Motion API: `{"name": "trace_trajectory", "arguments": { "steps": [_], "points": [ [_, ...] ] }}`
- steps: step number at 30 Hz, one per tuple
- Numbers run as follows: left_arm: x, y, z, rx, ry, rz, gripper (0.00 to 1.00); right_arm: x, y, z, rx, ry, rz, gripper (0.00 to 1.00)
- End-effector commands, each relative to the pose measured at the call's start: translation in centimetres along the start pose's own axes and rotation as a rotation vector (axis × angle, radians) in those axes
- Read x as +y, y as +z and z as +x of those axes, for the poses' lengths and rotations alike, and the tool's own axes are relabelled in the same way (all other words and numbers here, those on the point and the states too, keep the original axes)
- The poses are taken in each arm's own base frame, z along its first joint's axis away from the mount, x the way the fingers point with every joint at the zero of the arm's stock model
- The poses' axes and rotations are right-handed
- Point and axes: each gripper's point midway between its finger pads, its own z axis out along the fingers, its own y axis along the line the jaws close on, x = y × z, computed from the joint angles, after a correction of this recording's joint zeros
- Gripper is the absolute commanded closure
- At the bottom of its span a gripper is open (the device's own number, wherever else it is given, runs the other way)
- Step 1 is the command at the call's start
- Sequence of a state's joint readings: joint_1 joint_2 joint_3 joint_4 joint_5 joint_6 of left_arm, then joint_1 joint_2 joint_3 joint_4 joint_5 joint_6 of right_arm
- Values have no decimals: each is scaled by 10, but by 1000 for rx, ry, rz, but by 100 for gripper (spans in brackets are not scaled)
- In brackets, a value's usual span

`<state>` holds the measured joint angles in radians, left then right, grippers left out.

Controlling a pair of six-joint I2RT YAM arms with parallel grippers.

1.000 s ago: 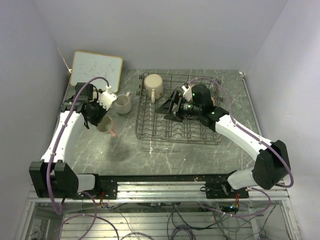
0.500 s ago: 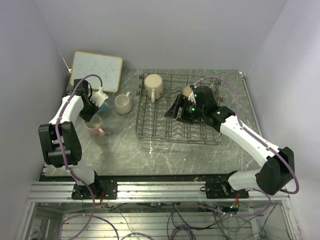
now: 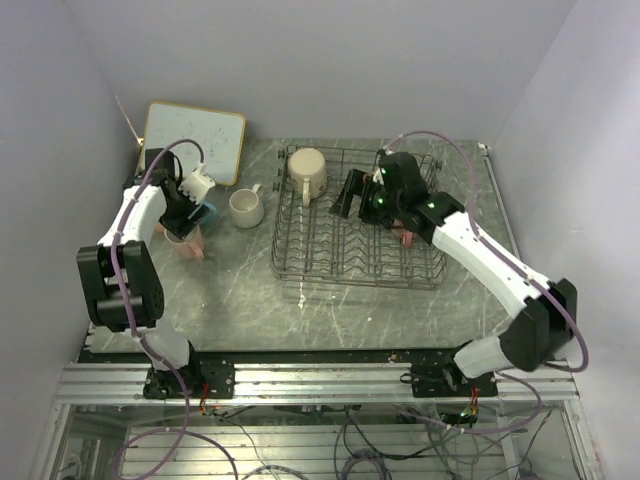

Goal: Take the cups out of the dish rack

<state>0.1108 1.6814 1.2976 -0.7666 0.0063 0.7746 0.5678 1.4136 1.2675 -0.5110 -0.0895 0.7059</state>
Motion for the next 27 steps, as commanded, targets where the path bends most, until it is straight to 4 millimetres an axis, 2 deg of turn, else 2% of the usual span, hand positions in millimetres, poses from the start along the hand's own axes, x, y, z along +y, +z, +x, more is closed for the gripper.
{"name": "trace_trajectory", "arguments": {
  "steps": [1,3,4,6,9,13,15,16,21,27],
  "points": [
    [7,-43,-14,-91,-1,-44,17,-3,26,-28,-57,-117,117,6],
    [2,-60,-20,-120,-16,-14,16,0,44,-39,-70,-163,160,6],
    [-2,-67,-24,-143,-25,6,16,-2,60,-38,-57,-186,197,6],
    [-13,-81,-28,-164,-47,60,12,-2,80,-49,-76,-229,263,7],
    [-29,-102,-35,-197,-62,124,12,3,111,-58,-96,-299,340,10],
    [-47,-121,-42,-243,-57,163,12,2,155,-59,-110,-362,428,13],
    [-58,-128,-46,-260,-46,184,11,-7,174,-55,-109,-384,474,14],
    [-63,-131,-47,-268,-42,194,7,-7,181,-57,-121,-389,485,15],
    [-81,-140,-50,-325,-5,242,4,-18,211,-53,-134,-408,502,21],
    [-91,-145,-50,-348,-6,272,3,-31,230,-49,-155,-424,530,35]
  ]
}}
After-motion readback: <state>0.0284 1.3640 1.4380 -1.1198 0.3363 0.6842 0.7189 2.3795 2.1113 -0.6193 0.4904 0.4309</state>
